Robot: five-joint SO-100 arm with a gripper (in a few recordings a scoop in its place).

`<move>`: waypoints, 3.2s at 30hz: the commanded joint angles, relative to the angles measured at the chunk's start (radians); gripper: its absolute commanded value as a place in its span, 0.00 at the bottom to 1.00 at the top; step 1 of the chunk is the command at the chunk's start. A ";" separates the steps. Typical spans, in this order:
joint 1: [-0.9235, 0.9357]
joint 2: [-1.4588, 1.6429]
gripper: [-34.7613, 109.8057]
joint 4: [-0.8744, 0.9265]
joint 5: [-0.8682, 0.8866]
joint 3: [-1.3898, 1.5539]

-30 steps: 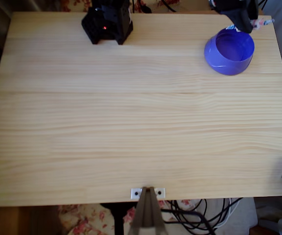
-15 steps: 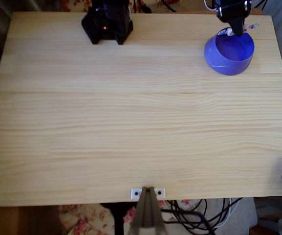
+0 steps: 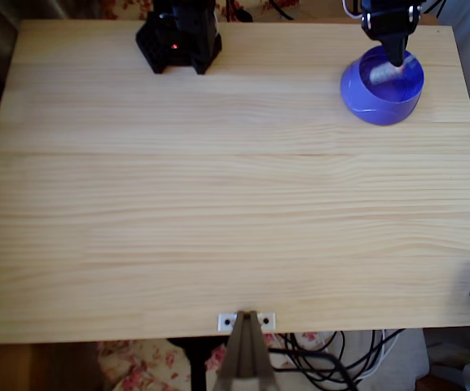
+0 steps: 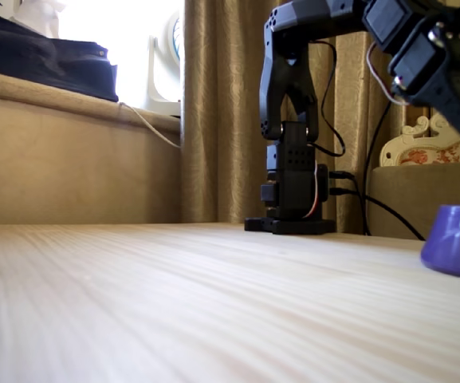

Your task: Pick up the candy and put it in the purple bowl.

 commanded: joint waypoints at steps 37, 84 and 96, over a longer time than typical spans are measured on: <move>0.907 0.614 0.24 0.302 -0.026 0.310; 1.361 1.577 0.24 0.359 -0.055 1.129; 1.361 1.577 0.24 0.359 -0.054 1.129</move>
